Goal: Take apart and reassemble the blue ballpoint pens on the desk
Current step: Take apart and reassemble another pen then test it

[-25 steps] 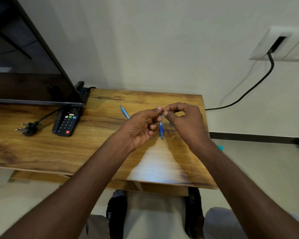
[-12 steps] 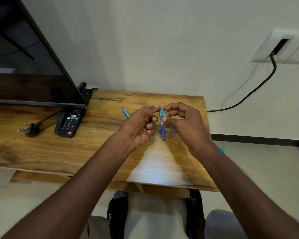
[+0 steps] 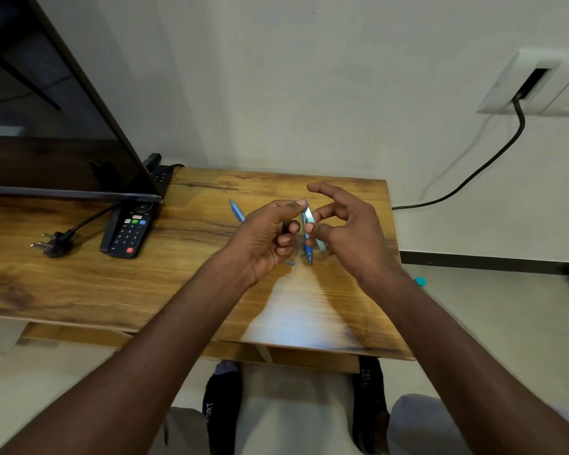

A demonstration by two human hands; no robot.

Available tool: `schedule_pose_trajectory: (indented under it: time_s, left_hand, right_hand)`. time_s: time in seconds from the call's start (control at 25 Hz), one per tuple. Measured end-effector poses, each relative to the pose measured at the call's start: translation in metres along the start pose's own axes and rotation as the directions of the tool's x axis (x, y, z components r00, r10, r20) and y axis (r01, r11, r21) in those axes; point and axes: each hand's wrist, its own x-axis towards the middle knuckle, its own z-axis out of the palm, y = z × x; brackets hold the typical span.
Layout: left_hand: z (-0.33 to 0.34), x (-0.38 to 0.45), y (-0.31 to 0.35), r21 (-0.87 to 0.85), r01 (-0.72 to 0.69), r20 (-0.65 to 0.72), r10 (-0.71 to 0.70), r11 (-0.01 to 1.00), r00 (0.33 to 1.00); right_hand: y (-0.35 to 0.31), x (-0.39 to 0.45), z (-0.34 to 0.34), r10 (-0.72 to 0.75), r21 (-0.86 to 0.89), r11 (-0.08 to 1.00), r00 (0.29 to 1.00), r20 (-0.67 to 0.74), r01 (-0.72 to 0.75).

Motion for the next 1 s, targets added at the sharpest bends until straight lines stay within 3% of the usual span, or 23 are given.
schedule_pose_trajectory:
  time_s: [0.32, 0.52, 0.72, 0.92, 1.0]
  left_hand:
    - [0.0007, -0.0024, 0.0016, 0.066, -0.016, 0.005, 0.015, 0.998, 1.000]
    - [0.0016, -0.0020, 0.0019, -0.016, 0.050, 0.047, -0.049, 0.999, 0.998]
    - [0.0017, -0.0039, 0.0028, -0.009, 0.073, 0.054, -0.073, 0.997, 0.996]
    - [0.0024, -0.0054, 0.0053, -0.025, 0.094, 0.041, -0.093, 0.995, 0.995]
    - [0.0022, -0.0059, 0.0060, -0.041, 0.094, 0.040, -0.092, 0.995, 0.995]
  right_hand:
    - [-0.0063, -0.0032, -0.0029, 0.107, 0.113, 0.987, 0.992, 0.068, -0.114]
    - [-0.0051, -0.0034, -0.0027, 0.123, 0.140, 0.981, 0.988, 0.097, -0.136]
    - [-0.0035, -0.0020, -0.0034, 0.172, 0.130, 0.975, 0.984, 0.054, -0.178]
    - [-0.0037, -0.0004, -0.0054, 0.195, 0.022, 0.981, 0.981, -0.013, -0.194]
    - [-0.0006, 0.0008, -0.0084, 0.174, -0.148, 0.973, 0.985, -0.016, -0.175]
